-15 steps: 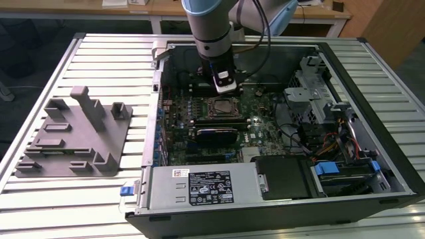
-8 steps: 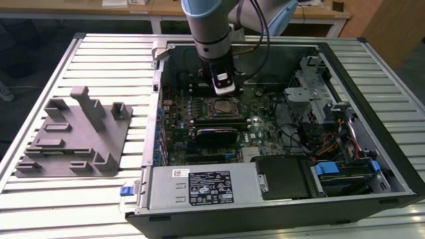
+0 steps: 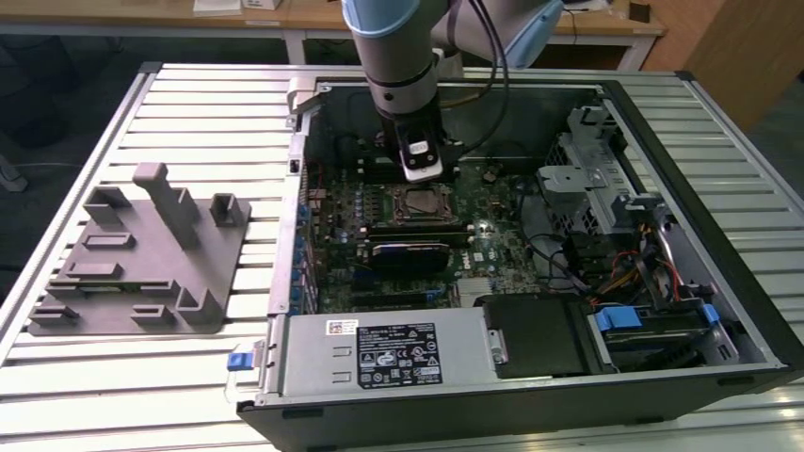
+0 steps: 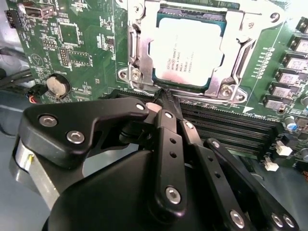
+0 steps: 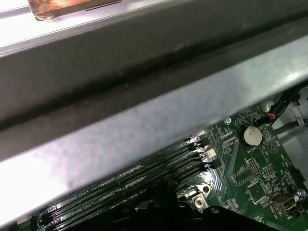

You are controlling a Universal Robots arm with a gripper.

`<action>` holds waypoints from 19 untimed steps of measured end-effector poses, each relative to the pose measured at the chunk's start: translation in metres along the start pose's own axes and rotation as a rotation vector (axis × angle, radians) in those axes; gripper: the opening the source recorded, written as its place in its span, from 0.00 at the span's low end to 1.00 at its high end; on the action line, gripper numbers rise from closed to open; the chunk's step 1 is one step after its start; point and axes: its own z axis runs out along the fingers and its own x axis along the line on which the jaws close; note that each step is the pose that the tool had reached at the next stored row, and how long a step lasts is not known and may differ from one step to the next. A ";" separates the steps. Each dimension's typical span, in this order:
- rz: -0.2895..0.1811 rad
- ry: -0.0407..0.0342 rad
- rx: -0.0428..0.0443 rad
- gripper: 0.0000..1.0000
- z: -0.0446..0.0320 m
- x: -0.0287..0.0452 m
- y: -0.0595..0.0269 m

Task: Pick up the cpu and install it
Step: 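Install the first cpu locking lever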

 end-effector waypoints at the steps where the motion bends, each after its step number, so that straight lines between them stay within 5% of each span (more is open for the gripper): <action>1: 0.002 -0.0008 0.0007 0.11 0.0003 0.0000 0.0000; 9: 0.011 -0.0026 0.0013 0.11 0.0019 0.0003 -0.0005; 16: 0.016 0.0061 -0.0173 0.11 0.0024 0.0003 -0.0008; 19: 0.016 0.0067 -0.0190 0.11 0.0024 0.0003 -0.0007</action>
